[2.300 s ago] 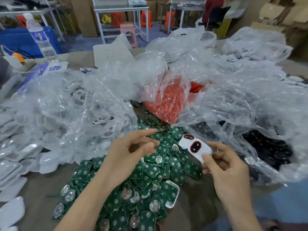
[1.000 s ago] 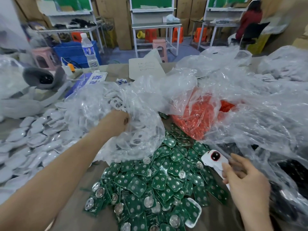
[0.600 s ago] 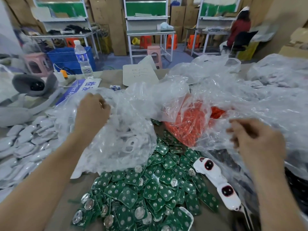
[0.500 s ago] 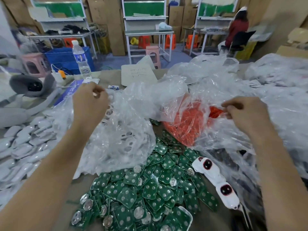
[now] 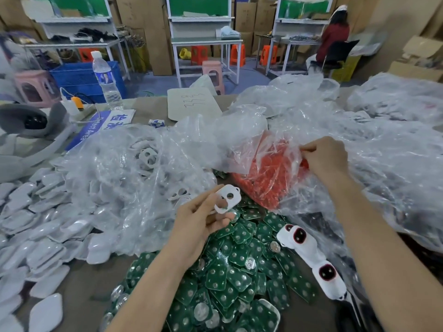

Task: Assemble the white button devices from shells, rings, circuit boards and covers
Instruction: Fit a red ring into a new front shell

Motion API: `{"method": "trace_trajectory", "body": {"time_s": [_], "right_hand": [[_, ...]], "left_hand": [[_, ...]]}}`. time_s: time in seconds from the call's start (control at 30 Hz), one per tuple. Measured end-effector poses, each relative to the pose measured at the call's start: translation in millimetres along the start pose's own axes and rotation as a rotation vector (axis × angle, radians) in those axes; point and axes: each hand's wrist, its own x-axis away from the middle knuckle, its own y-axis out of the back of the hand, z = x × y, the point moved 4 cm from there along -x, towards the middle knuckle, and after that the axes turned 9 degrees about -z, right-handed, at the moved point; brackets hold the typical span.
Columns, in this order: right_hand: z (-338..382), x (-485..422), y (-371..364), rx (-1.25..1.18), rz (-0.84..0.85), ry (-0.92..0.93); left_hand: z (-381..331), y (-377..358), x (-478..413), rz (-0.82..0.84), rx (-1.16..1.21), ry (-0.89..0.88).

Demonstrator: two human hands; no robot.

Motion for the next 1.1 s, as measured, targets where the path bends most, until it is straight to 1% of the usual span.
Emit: {"method": "trace_trajectory", "body": {"time_s": [0.1,0.17,0.3,0.37,0.47,0.57,0.7,0.77,0.87,0.97,1.03,1.1], "right_hand": [[9.5,9.4,8.5,-0.186,-0.164,0.005],[13.4,14.3,9.8,-0.217,-0.205,0.009],[3.3,17.2,1.7,-0.13,-0.145,-0.053],[-1.1,17.2,1.7,-0.142,-0.164,-0.078],[-4.2,17.6,3.4,-0.18,-0.206,-0.111],[-7.7,16.8,2.0,-0.2,-0.195,-0.163],[-12.1,12.3,3.2,-0.259,-0.209,-0.185],[-16.1,9.9,4.2,-0.309,-0.205,-0.221],[-15.7,13.0,10.0,-0.485,-0.208,-0.28],[0.6,29.2,25.7,-0.648,-0.248,-0.276],[20.4,50.4,29.7,-0.794,-0.171,-0.285],[41.3,78.2,21.5,-0.883,-0.009,-0.295]], "left_hand": [[-0.8,3.6,-0.4,0.033,0.141,0.075],[-0.3,4.7,-0.7,0.053,0.177,0.084],[1.2,6.5,-3.1,0.057,0.246,0.086],[1.7,7.8,-4.3,0.065,0.251,0.085],[1.6,8.0,-4.7,0.099,0.176,0.053],[1.9,7.2,-3.4,0.15,0.092,0.005],[3.9,7.4,-2.8,0.173,0.092,0.006],[3.7,6.7,-3.0,0.154,0.12,0.018],[1.8,6.4,-2.3,0.113,0.177,0.045],[0.4,5.7,-1.0,0.103,0.237,0.067],[0.6,5.7,-1.1,0.097,0.261,0.075],[1.8,5.6,-1.4,0.1,0.276,0.084]]}}
